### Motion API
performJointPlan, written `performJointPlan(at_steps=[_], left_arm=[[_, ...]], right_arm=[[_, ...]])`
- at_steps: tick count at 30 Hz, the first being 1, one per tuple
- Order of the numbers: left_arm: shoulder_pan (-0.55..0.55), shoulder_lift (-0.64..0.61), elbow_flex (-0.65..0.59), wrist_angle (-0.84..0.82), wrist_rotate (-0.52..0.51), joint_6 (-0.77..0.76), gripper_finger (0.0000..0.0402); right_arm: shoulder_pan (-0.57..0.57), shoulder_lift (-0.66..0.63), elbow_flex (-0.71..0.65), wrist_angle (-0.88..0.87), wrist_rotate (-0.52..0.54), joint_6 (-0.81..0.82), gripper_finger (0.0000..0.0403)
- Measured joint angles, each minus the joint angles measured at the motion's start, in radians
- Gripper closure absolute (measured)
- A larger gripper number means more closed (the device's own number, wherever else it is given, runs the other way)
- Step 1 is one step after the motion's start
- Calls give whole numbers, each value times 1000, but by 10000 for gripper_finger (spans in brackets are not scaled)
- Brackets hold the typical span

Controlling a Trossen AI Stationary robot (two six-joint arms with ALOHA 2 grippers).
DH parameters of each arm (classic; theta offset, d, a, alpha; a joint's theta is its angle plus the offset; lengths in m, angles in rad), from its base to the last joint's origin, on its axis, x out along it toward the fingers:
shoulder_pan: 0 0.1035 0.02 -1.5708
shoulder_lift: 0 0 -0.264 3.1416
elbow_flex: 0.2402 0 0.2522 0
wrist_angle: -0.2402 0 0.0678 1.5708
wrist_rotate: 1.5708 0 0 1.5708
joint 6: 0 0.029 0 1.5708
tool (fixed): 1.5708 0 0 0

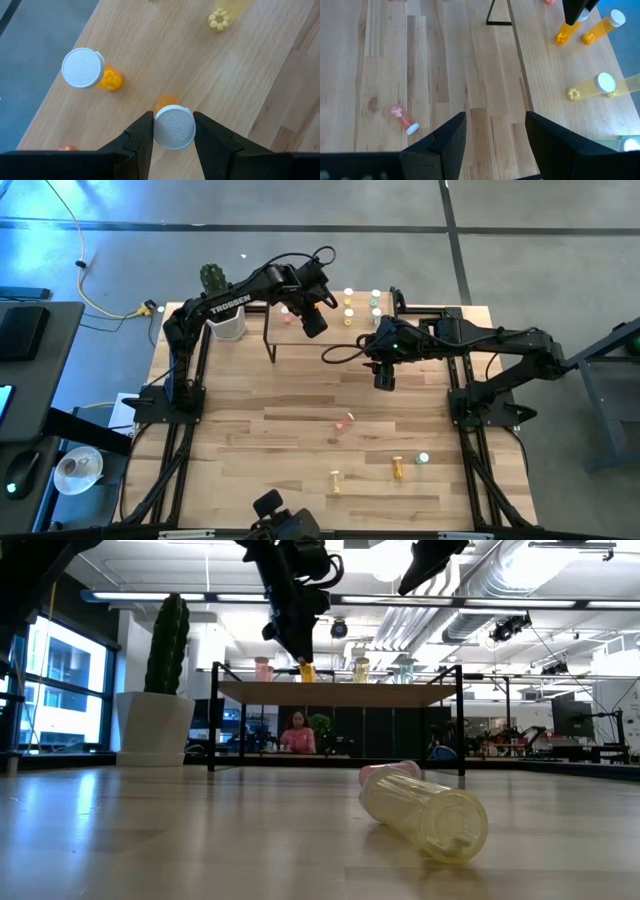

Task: Pick and place medicine bottles onto shelf by color
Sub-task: Put the left orange pill bottle aligned with the other orange pill bottle on the shelf

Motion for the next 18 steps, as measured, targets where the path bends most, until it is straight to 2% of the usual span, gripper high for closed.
performJointPlan(at_steps=[11,18], left_arm=[[0,0,0,-1,-3,24,282],[0,0,0,-3,-3,24,250]], right_arm=[[0,0,0,0,0,0,208],[0,0,0,0,0,0,208]])
